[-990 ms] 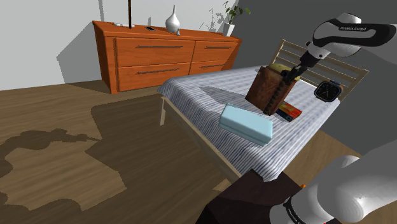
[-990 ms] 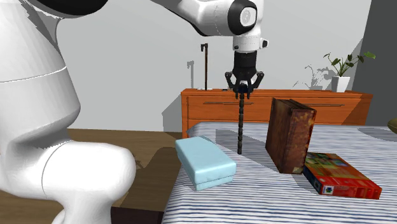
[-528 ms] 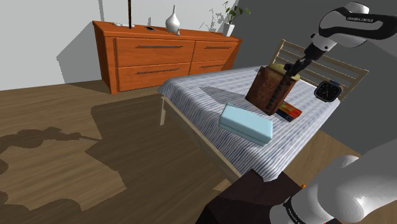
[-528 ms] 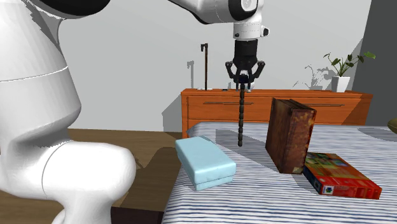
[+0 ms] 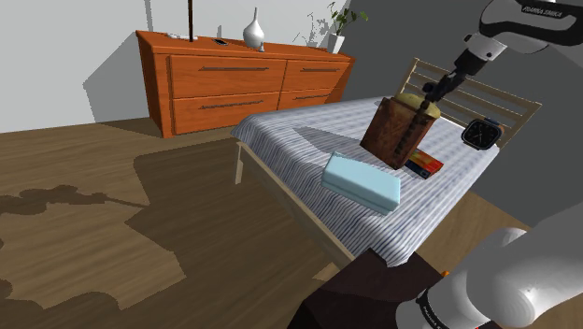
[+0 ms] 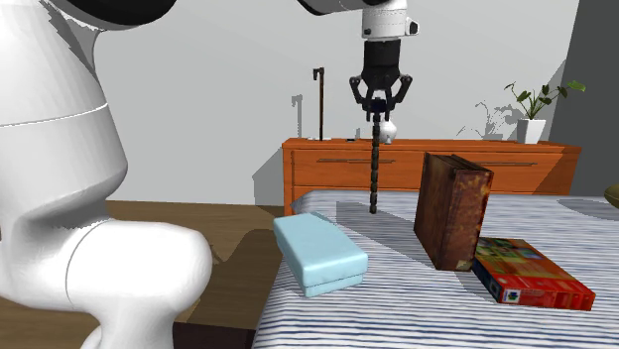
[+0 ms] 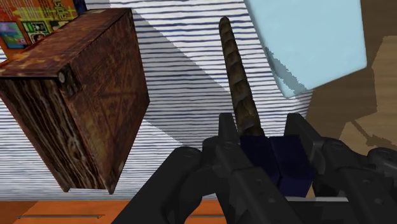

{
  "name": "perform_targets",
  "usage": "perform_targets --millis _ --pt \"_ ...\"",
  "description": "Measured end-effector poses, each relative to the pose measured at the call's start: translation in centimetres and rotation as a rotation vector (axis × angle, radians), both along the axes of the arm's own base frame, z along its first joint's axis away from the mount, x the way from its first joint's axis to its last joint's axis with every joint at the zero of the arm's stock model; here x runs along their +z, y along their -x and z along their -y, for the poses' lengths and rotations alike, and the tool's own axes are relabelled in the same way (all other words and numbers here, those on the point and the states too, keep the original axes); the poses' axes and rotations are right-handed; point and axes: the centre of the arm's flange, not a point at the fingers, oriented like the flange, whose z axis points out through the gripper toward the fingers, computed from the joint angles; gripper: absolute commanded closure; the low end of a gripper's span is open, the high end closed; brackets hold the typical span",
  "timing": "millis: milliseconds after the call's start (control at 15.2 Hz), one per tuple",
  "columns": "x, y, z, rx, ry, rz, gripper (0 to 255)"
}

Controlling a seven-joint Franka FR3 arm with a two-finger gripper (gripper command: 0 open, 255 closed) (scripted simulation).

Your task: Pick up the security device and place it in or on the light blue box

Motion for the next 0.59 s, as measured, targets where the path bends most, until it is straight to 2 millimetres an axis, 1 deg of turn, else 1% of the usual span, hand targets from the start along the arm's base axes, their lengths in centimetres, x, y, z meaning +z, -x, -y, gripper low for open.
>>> perform_targets --millis 198,594 --pt "1.7 -0.4 -2.6 0.001 -0.001 0.0 255" --pt "6.3 -1.2 -8.7 0.001 0.0 0.0 255"
